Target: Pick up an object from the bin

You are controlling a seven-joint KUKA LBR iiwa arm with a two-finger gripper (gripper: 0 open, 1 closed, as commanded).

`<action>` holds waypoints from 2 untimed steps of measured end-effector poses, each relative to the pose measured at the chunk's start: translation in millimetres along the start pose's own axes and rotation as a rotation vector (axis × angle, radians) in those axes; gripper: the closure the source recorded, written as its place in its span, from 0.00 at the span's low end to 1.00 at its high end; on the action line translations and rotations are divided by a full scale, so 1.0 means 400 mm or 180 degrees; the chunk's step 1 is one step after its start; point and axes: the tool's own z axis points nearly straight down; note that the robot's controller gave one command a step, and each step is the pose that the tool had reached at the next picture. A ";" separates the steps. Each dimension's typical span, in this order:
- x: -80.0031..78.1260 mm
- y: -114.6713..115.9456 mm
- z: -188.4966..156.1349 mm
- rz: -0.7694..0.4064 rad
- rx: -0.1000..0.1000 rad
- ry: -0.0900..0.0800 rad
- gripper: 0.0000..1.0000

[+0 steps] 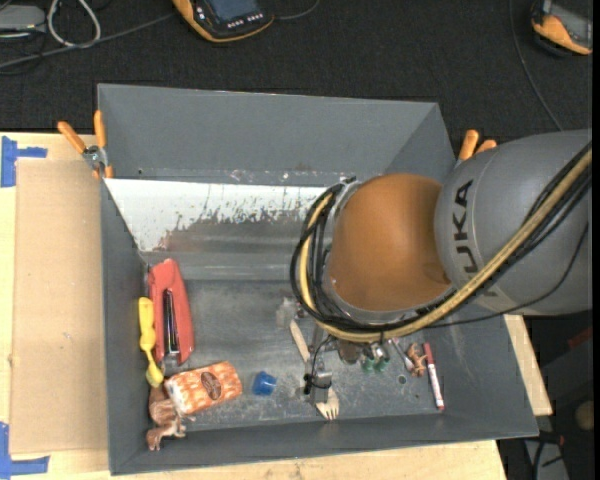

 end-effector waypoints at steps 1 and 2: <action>0.005 0.116 0.182 0.0072 -0.0008 0.0010 0.00; 0.021 0.161 0.180 0.0178 0.0000 -0.0018 0.00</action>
Offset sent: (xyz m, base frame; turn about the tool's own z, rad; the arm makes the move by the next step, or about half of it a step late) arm -0.0163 0.0679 -0.0638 0.0621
